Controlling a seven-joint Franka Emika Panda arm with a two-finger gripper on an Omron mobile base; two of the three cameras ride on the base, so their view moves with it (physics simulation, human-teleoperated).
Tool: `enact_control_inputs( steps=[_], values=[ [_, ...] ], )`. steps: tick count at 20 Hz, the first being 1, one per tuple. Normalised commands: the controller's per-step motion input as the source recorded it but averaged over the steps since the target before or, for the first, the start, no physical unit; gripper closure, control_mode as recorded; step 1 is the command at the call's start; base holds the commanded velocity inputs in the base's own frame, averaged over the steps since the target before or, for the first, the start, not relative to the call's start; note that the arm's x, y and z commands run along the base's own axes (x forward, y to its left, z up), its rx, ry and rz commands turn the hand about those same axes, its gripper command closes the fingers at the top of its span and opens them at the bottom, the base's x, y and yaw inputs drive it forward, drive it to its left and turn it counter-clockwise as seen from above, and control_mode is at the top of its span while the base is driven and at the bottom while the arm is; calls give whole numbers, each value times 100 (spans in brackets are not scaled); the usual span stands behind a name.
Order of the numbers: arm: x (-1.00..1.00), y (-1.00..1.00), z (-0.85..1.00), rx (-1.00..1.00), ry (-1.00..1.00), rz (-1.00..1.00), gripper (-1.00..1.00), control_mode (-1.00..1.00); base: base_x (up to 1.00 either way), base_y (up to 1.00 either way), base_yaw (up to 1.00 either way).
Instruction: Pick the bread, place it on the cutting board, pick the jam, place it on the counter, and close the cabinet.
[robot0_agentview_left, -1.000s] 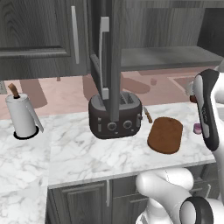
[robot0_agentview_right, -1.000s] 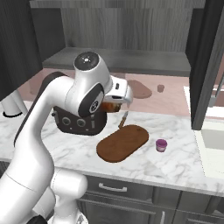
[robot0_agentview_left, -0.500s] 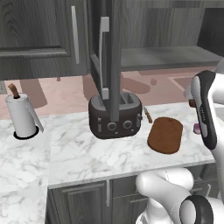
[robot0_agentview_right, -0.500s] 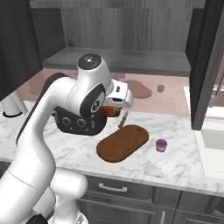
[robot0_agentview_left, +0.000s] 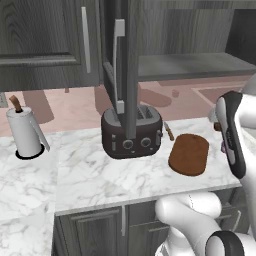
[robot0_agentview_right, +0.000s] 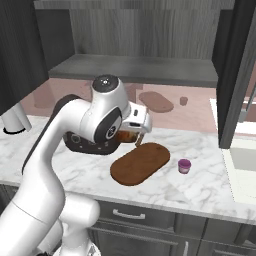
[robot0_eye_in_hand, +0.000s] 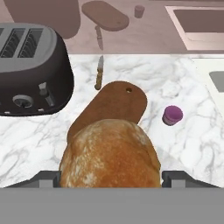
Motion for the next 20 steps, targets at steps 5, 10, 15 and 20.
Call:
enact_control_inputs(
  steps=[5, 10, 15, 20],
  values=[
    [0, 0, -36, 0, 0, 0, 100, -100, 0, 0, 0],
    [0, 0, -35, 0, 0, 0, 100, -100, 0, 0, 0],
    [0, 0, -36, 0, 0, 0, 100, -100, 0, 0, 0],
    [2, 0, -28, 0, 0, 0, 100, -100, 0, 0, 0]
  ],
)
